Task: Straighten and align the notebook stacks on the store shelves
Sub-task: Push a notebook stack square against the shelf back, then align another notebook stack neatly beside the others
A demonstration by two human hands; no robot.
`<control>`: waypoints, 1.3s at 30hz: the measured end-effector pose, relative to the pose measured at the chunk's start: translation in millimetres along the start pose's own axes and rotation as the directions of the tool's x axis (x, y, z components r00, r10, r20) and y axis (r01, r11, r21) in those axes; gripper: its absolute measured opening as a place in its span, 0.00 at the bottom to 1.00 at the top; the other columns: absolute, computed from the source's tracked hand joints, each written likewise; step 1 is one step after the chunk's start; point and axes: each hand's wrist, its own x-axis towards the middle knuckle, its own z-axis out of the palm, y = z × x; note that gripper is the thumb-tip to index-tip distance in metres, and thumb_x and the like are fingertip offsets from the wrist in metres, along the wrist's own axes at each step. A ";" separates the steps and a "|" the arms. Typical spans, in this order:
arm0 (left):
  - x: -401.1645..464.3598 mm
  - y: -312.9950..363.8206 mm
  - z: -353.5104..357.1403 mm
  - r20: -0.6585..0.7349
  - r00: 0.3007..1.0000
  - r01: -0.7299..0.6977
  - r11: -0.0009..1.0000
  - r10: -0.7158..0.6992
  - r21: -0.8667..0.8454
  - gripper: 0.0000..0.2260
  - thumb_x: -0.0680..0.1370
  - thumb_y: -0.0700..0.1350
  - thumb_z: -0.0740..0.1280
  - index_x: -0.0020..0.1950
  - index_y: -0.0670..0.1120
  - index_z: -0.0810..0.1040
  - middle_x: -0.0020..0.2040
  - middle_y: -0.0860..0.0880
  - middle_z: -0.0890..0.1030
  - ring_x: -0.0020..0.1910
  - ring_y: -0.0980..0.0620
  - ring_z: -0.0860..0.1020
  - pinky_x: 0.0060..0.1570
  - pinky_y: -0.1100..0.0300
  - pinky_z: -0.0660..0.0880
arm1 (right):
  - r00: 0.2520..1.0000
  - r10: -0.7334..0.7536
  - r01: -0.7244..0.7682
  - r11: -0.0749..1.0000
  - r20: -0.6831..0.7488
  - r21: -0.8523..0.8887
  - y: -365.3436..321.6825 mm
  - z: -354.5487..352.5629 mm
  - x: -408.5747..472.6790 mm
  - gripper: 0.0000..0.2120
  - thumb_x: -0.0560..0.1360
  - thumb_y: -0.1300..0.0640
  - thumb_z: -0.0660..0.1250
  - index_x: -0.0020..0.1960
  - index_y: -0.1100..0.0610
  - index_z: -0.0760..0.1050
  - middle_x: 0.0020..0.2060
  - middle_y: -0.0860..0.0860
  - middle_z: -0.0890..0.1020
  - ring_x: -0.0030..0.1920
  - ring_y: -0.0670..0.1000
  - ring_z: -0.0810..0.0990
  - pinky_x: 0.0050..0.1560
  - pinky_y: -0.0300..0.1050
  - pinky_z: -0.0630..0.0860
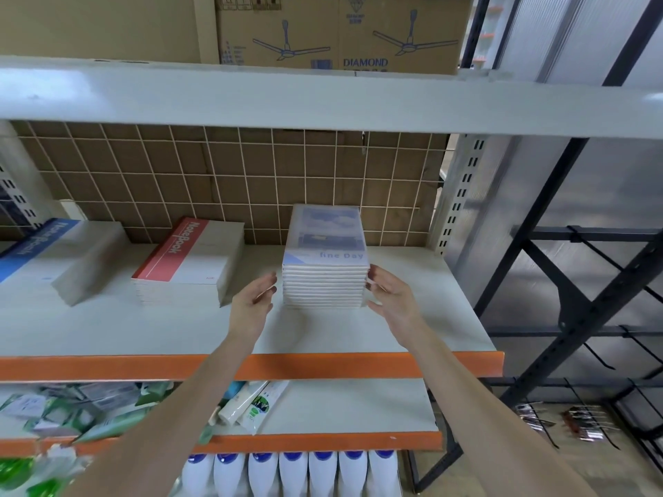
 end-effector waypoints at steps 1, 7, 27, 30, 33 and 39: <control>-0.7 -0.9 0.8 0.013 1.000 -0.015 1.000 0.014 0.020 0.17 0.80 0.31 0.57 0.67 0.43 0.73 0.64 0.47 0.76 0.61 0.49 0.75 0.59 0.56 0.71 | 1.000 0.004 -0.004 1.000 0.009 0.003 1.0 -0.1 -0.7 0.20 0.78 0.67 0.60 0.47 0.42 0.79 0.46 0.39 0.84 0.50 0.41 0.80 0.42 0.34 0.77; -3.6 -0.7 9.2 0.052 0.998 -0.028 0.999 0.029 -0.024 0.24 0.78 0.26 0.55 0.62 0.53 0.71 0.60 0.52 0.75 0.59 0.51 0.74 0.58 0.56 0.70 | 0.999 -0.017 0.018 1.000 0.036 -0.017 8.6 -0.5 0.1 0.22 0.75 0.71 0.63 0.48 0.42 0.77 0.41 0.35 0.83 0.44 0.35 0.81 0.43 0.31 0.78; -34.5 10.6 -154.0 0.106 0.970 -0.131 0.099 0.220 0.986 0.25 0.82 0.55 0.49 0.78 0.50 0.46 0.78 0.49 0.46 0.77 0.48 0.45 0.73 0.50 0.42 | 0.631 -0.369 0.722 -0.043 0.682 -0.691 -0.5 185.9 -27.3 0.33 0.77 0.67 0.55 0.78 0.52 0.46 0.78 0.51 0.47 0.77 0.51 0.42 0.73 0.49 0.33; -52.5 -3.5 -212.3 0.014 0.984 -0.028 0.077 0.178 0.997 0.27 0.81 0.58 0.48 0.77 0.52 0.44 0.78 0.49 0.43 0.76 0.47 0.42 0.73 0.49 0.41 | 0.559 -0.311 0.793 -0.073 0.769 -0.605 15.4 244.8 -44.1 0.33 0.77 0.67 0.54 0.78 0.52 0.46 0.78 0.52 0.47 0.77 0.51 0.42 0.72 0.50 0.32; -64.5 -11.0 -276.8 -0.077 0.984 0.064 0.088 0.158 0.994 0.28 0.81 0.60 0.48 0.77 0.52 0.43 0.78 0.49 0.42 0.76 0.47 0.42 0.72 0.48 0.40 | 0.517 -0.282 0.827 -0.080 0.808 -0.557 27.2 304.2 -56.8 0.33 0.77 0.67 0.54 0.78 0.52 0.47 0.78 0.52 0.48 0.77 0.51 0.42 0.72 0.50 0.32; -77.9 -19.5 -410.6 -0.188 0.970 0.164 0.154 0.152 0.974 0.28 0.80 0.62 0.45 0.77 0.53 0.43 0.78 0.50 0.43 0.77 0.47 0.43 0.73 0.47 0.40 | 0.485 -0.214 0.855 -0.091 0.848 -0.511 48.6 436.7 -81.5 0.31 0.80 0.63 0.56 0.78 0.51 0.46 0.78 0.51 0.47 0.77 0.52 0.43 0.73 0.52 0.36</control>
